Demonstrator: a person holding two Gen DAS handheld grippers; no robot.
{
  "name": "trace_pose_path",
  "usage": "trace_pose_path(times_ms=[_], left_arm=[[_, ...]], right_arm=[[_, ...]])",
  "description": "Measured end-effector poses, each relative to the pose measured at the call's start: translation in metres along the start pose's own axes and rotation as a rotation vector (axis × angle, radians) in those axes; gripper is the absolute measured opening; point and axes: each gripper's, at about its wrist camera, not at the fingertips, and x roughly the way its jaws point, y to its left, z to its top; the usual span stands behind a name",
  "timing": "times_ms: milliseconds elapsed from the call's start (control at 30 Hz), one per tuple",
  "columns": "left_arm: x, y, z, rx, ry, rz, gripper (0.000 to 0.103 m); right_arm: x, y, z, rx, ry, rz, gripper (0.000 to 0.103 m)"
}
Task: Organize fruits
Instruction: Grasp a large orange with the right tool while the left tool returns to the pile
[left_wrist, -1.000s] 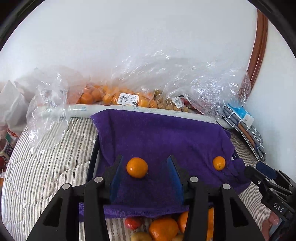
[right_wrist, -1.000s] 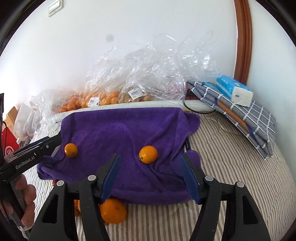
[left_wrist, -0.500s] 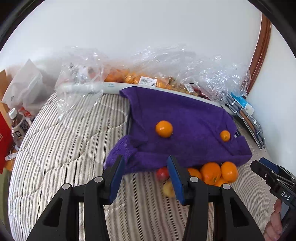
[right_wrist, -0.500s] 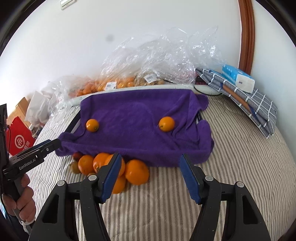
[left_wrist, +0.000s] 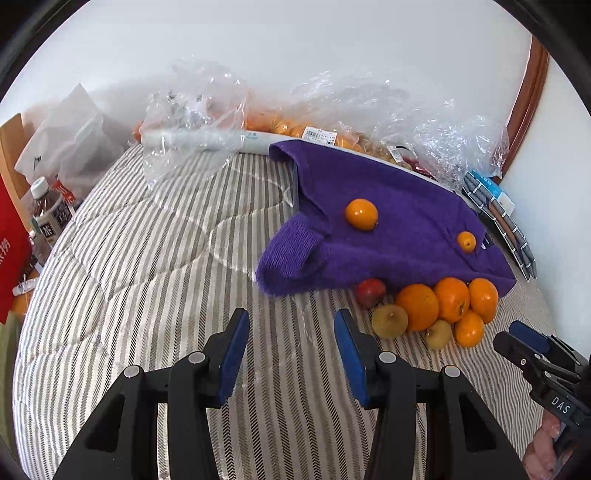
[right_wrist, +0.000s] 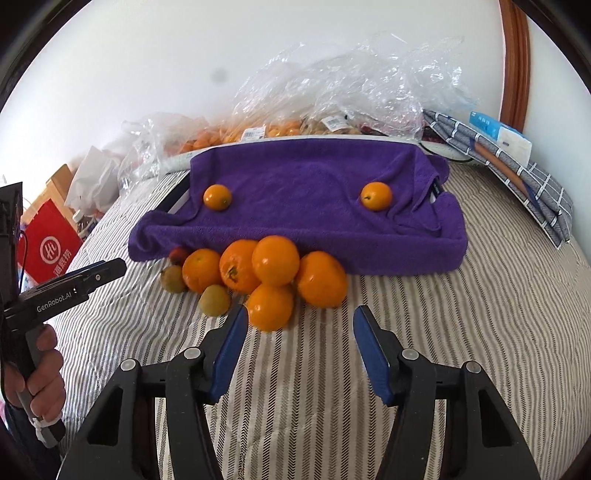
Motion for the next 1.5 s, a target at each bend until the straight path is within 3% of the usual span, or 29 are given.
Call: trace_pose_path(times_ms=[567,667,733,767,1267,1400,1500], left_arm=[[0.006,0.013,-0.008,-0.057,0.012,0.015,0.052],[0.007,0.016,-0.007,-0.068,0.015,0.027,0.052],[0.009,0.017,-0.007,-0.075,0.019,0.031,0.052],[0.009,0.018,-0.007,-0.077,0.021,0.033,0.052],[0.012,0.009,-0.009,-0.026,0.02,0.06,0.052],[0.011,0.009,-0.01,-0.027,0.022,0.035,0.052],[0.011,0.005,-0.011,-0.019,0.032,-0.025,0.052]], right_arm=[[0.036,0.009,0.0,-0.03,0.072,-0.009,0.059],[0.039,0.009,0.001,-0.031,0.067,0.006,0.052],[0.04,0.01,0.001,-0.041,0.065,0.012,0.035],[0.041,0.012,0.0,-0.044,0.067,0.015,0.032],[0.029,-0.003,-0.01,-0.031,0.059,0.051,0.033],[0.036,-0.004,-0.003,-0.006,0.059,0.05,0.042],[0.04,-0.004,0.002,0.008,0.055,0.045,0.042]])
